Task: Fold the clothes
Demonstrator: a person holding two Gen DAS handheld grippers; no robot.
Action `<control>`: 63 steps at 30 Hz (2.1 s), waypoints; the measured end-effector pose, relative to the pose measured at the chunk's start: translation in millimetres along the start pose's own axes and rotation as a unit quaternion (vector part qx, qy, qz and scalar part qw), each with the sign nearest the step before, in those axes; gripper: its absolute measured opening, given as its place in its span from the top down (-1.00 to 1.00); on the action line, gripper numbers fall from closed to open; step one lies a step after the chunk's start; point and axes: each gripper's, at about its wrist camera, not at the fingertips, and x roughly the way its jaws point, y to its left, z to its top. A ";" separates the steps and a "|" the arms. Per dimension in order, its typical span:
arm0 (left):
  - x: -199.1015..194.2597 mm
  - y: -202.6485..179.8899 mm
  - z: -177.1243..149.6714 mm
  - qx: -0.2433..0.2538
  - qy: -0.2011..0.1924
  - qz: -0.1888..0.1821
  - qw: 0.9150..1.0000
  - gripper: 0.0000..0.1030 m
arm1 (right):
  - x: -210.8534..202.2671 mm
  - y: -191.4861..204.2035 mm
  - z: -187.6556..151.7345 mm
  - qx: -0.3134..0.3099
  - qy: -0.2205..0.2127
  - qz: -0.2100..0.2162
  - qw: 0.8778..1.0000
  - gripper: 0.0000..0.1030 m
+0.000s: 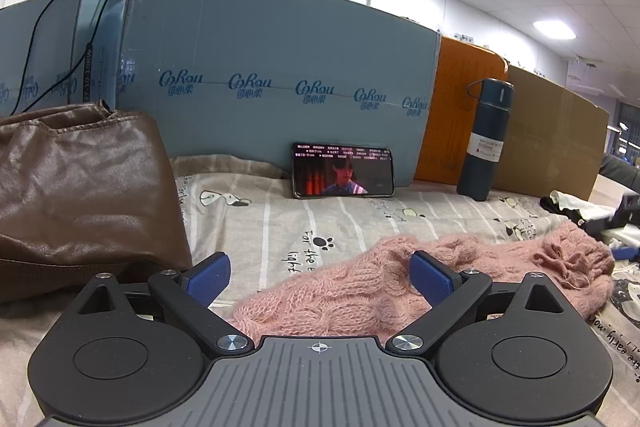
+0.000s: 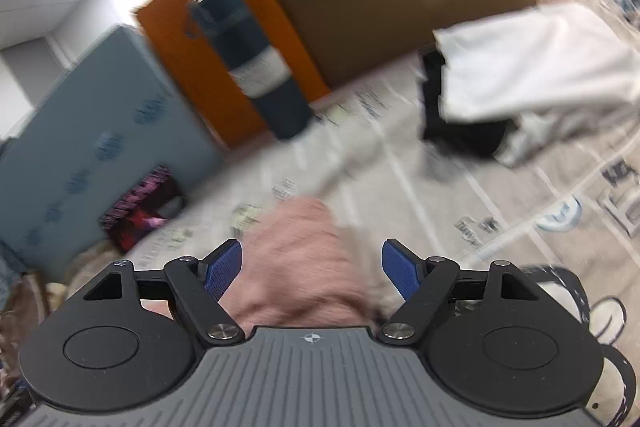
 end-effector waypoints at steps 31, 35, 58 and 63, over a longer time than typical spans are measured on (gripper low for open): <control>-11.6 13.9 3.5 -0.051 -0.034 -0.004 0.998 -0.90 | -36.5 90.9 -24.1 -0.219 -0.195 -0.035 0.955 0.64; -17.7 20.7 4.8 -0.072 -0.051 -0.007 0.996 -0.90 | -48.9 136.6 -49.9 -0.294 -0.248 -0.031 0.922 0.64; -43.6 70.4 5.4 -0.236 -0.097 -0.089 0.963 -0.90 | -2.3 255.1 -170.6 -0.392 0.003 0.251 0.885 0.49; -41.7 70.3 4.1 -0.237 -0.095 -0.101 0.962 -0.90 | -2.6 248.2 -148.3 -0.322 0.069 0.339 0.881 -0.42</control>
